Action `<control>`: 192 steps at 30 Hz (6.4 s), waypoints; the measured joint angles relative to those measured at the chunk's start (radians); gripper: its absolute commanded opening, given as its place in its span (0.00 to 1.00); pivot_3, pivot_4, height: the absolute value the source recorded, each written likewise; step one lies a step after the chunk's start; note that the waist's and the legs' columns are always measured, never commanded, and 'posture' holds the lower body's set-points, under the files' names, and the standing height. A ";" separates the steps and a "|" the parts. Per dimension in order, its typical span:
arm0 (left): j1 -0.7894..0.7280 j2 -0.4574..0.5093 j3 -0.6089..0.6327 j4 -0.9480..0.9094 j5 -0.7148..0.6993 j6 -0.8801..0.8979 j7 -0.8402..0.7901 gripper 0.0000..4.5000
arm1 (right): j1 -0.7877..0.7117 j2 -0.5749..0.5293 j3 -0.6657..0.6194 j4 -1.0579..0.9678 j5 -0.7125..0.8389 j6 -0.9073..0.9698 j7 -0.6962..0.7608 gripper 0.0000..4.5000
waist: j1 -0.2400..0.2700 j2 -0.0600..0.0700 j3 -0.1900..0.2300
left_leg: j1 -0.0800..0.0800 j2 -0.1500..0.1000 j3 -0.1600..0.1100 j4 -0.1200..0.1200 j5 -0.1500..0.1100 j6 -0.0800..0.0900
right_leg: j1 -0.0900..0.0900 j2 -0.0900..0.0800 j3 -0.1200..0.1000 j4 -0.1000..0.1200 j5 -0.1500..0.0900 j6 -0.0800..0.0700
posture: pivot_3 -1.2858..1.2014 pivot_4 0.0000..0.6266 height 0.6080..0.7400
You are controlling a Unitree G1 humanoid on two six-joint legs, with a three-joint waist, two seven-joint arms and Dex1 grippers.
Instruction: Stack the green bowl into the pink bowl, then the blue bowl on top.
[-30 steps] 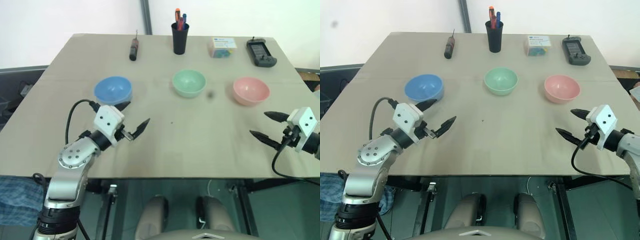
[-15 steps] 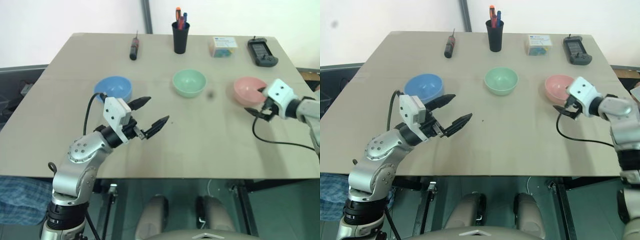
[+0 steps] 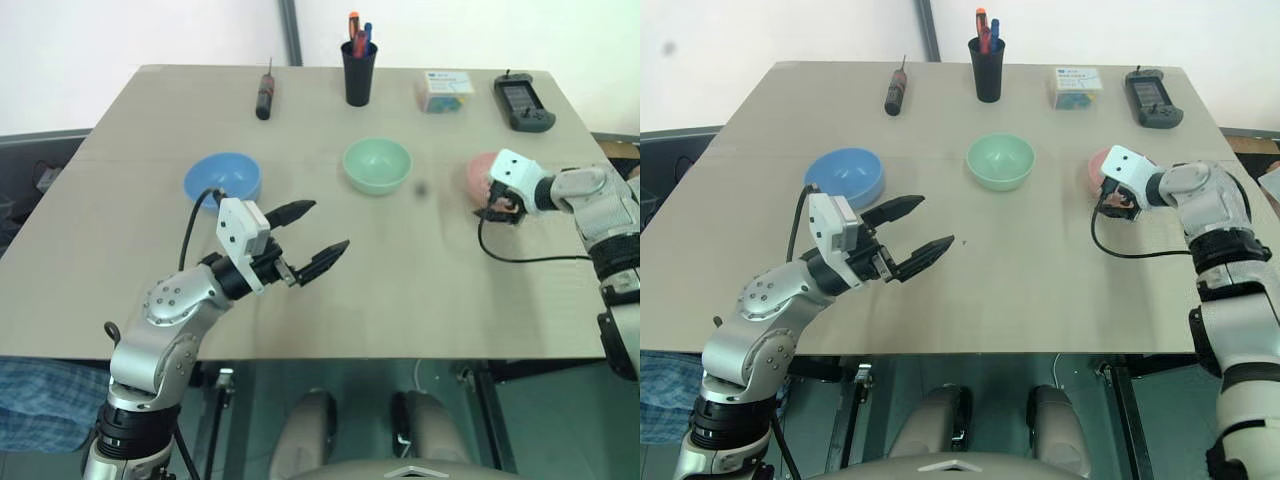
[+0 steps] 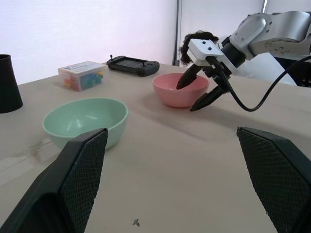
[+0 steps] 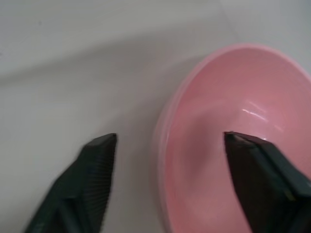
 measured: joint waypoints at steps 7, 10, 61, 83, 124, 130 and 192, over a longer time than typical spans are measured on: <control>0.002 0.001 -0.001 0.000 -0.001 0.000 0.000 1.00 | -0.033 0.011 0.011 0.080 -0.032 -0.033 0.019 0.04 | -0.009 0.000 0.000 | 0.000 0.000 0.000 -0.001 0.000 0.000 | 0.000 0.000 0.000 -0.001 0.000 0.000 | 0.52 0.24 1.00; 0.002 0.002 -0.002 -0.001 -0.001 0.000 0.000 1.00 | -0.033 0.012 0.011 0.082 -0.034 -0.041 0.036 0.04 | -0.014 0.000 0.000 | 0.000 0.000 -0.001 -0.001 0.000 0.000 | 0.000 0.000 0.000 -0.001 0.000 0.000 | 0.52 0.24 1.00; 0.080 0.053 0.085 0.079 0.045 -0.090 -0.001 1.00 | 0.126 0.026 0.146 -1.178 0.147 0.602 0.347 0.98 | -0.014 0.001 0.001 | 0.000 0.000 -0.005 0.000 0.000 0.000 | 0.000 0.000 -0.002 0.000 0.000 0.000 | 0.52 0.24 1.00; -0.043 -0.035 0.169 0.170 0.128 -0.131 0.241 1.00 | -0.285 0.368 0.180 -0.021 -0.049 0.051 -0.031 0.98 | -0.018 0.001 0.001 | -0.001 0.000 -0.002 -0.002 0.001 -0.001 | -0.002 0.000 -0.001 0.001 0.000 0.000 | 0.52 0.24 1.00; -0.032 -0.045 0.160 0.202 0.028 -0.061 0.152 1.00 | -0.346 0.471 0.205 0.322 -0.225 -0.191 -0.175 0.00 | -0.022 0.001 0.001 | 0.000 0.000 -0.002 -0.004 0.001 -0.002 | -0.003 0.000 0.001 0.001 0.000 0.000 | 0.52 0.24 1.00; -0.031 -0.045 0.158 0.202 0.029 -0.063 0.143 1.00 | -0.346 0.444 0.196 0.250 -0.207 -0.211 -0.089 0.00 | -0.021 0.002 0.001 | -0.001 0.000 -0.002 -0.004 0.001 -0.002 | -0.003 0.000 0.001 0.001 0.000 0.000 | 0.52 0.24 1.00; -0.374 0.197 -0.122 0.370 0.493 0.120 0.096 1.00 | 0.380 -0.077 -0.673 -1.275 0.825 0.821 0.212 0.80 | 0.005 0.001 0.001 | 0.000 0.000 -0.003 -0.001 -0.001 0.000 | 0.000 0.000 -0.001 0.001 0.000 0.001 | 0.52 0.24 1.00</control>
